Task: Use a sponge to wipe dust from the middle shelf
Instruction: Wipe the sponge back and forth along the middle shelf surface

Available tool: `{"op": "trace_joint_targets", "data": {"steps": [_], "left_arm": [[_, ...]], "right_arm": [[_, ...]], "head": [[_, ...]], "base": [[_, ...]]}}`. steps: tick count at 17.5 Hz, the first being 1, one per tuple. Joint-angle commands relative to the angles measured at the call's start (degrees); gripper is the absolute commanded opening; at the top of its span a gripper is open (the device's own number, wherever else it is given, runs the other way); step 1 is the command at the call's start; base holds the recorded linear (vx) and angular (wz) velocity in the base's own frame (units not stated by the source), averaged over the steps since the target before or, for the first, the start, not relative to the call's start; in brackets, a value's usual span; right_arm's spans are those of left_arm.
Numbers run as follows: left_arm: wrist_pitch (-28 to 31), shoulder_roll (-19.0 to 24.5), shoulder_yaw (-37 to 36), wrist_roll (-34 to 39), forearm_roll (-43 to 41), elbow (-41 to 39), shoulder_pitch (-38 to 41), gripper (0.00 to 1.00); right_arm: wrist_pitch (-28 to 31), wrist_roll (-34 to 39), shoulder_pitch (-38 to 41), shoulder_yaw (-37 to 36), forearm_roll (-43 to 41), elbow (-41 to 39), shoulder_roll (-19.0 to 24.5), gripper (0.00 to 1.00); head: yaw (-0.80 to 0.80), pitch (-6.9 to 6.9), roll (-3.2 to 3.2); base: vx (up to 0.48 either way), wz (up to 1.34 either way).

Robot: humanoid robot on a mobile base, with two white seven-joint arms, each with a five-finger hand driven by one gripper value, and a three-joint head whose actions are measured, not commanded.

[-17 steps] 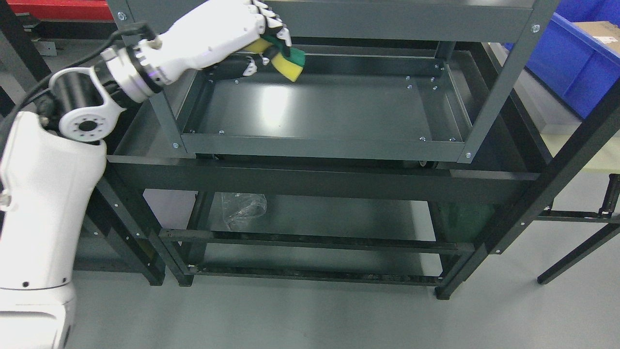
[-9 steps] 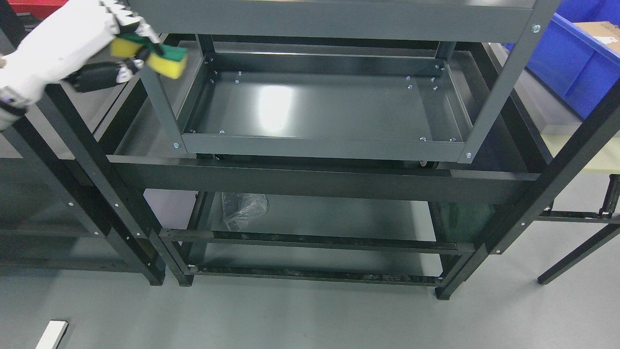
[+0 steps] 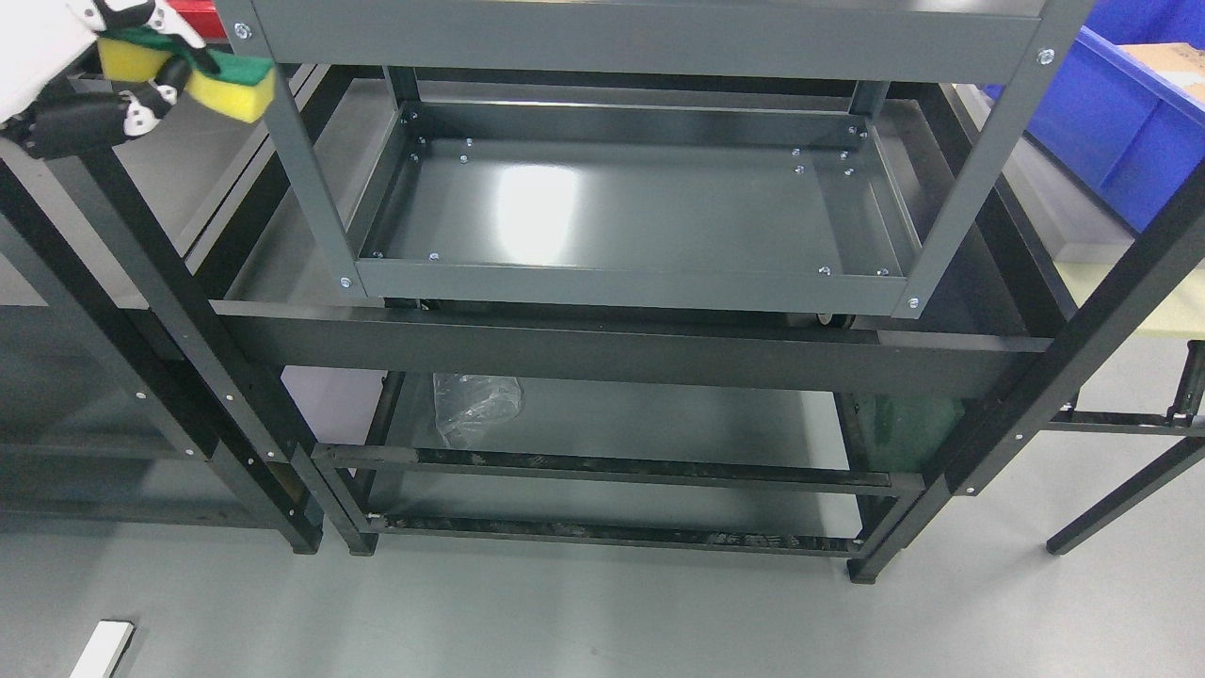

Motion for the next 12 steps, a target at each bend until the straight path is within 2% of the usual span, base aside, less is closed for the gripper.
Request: {"op": "trace_joint_targets", "data": {"steps": [1,4,9,11,12], "left_arm": [[-0.08,-11.64,-16.61,-1.75,-2.6,-0.62,-6.53,0.01],[-0.08,-23.41,-19.17,-5.53,-6.63,-0.54,-7.76,0.01],[-0.08,-39.07,-24.45,-5.63,-14.9,2.0,-14.61,0.01],[-0.08,-39.07,-25.41,-4.67,-21.39,5.16,-17.07,0.01],[-0.08,-39.07,-29.42,-2.75,-21.94,6.13,-18.47,0.01]], "right_arm": [[0.04,0.04,0.0,-0.01,0.0,-1.0,-1.0,1.0],[0.04,0.04,0.0,-0.01,0.0,-1.0,-1.0,1.0],[0.04,0.04,0.0,-0.01,0.0,-1.0,-1.0,1.0],[0.04,0.04,0.0,0.08,0.0,-1.0,-1.0,1.0],[0.04,0.04,0.0,-0.01,0.0,-1.0,-1.0,1.0]], "head": [[0.0,0.0,0.0],[0.0,0.0,0.0],[0.0,0.0,0.0],[0.0,0.0,0.0],[0.0,0.0,0.0]], "base": [[0.0,0.0],[0.0,0.0],[0.0,0.0],[0.0,0.0],[0.0,0.0]]}}
